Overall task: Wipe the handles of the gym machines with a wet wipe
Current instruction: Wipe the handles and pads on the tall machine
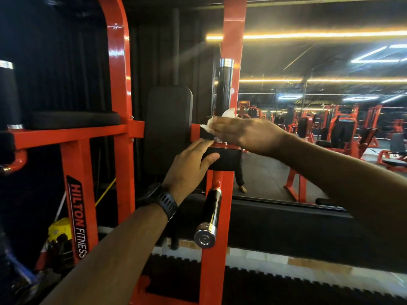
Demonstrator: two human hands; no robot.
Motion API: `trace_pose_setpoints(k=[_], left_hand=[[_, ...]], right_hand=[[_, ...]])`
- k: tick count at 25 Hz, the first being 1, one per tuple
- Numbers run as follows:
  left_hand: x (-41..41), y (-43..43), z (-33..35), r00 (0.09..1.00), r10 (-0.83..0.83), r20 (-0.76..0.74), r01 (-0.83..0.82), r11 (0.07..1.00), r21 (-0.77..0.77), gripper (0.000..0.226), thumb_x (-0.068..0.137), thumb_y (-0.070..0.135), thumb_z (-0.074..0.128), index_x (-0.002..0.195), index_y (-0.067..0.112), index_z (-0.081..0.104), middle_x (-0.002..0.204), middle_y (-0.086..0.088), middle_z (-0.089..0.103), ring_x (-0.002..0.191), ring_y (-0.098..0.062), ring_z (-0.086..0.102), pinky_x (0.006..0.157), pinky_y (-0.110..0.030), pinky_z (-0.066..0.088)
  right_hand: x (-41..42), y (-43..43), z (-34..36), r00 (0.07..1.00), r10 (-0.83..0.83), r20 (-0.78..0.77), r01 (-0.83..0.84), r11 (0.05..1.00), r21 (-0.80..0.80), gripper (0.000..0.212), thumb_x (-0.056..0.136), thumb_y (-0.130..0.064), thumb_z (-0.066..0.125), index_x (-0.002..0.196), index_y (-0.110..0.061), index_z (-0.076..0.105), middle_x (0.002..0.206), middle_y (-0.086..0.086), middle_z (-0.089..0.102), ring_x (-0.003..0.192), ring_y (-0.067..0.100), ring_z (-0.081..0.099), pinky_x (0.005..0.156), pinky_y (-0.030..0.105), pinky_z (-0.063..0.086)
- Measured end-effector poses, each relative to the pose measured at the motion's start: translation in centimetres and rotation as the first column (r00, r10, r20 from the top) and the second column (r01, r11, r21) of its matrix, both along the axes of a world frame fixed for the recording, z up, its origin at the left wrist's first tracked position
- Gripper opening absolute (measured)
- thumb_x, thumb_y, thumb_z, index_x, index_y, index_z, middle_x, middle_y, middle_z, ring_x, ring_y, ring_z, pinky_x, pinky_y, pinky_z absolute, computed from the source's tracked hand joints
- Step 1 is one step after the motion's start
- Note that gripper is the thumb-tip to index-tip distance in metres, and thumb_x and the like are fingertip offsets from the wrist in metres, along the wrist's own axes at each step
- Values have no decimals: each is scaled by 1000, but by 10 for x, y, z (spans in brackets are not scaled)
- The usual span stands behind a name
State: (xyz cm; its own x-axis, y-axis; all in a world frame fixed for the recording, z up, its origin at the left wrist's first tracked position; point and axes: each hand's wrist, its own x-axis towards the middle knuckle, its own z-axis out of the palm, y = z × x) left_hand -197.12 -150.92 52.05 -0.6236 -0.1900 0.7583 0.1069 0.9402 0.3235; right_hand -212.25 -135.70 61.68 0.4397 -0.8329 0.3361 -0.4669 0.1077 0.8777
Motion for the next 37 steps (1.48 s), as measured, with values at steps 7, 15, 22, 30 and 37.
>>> trace_pose_setpoints(k=[7,15,22,30,37], left_hand=[[0,1,1,1000,2,23,-2,1000,-13,51,103,40,48,148,17,45,151,1,45,137,-13,44,103,-20,35],[2,1,2,999,0,44,2,1000,-23,51,104,41,45,149,18,43,152,0,44,137,-16,45,108,-27,39],[1,-1,3,999,5,54,-3,999,-38,51,104,40,45,149,17,42,153,0,42,139,-15,42,107,-24,35],[0,-2,3,999,0,54,2,999,-40,50,104,40,45,149,16,43,153,0,43,139,-15,43,109,-24,34],[-2,-3,1,998,9,55,-7,999,-40,51,104,41,45,149,17,42,153,-1,43,139,-15,43,108,-27,37]], right_hand=[[6,-3,12,983,-58,-175,59,998,1,51,81,2,57,132,1,59,134,20,60,129,35,55,97,41,51],[28,-21,30,938,-183,-293,206,977,50,42,91,-3,33,115,-7,67,118,13,66,122,32,57,104,42,48],[39,-37,52,907,-284,-311,287,957,-38,43,85,-2,29,109,-4,66,111,13,64,112,33,58,99,45,49],[34,-40,71,879,-408,-247,363,908,-209,22,87,-4,56,105,-6,68,110,12,65,114,34,57,91,45,53],[37,-45,83,850,-470,-239,406,872,-272,45,86,-6,27,90,-11,72,92,7,68,95,29,65,86,38,55]])
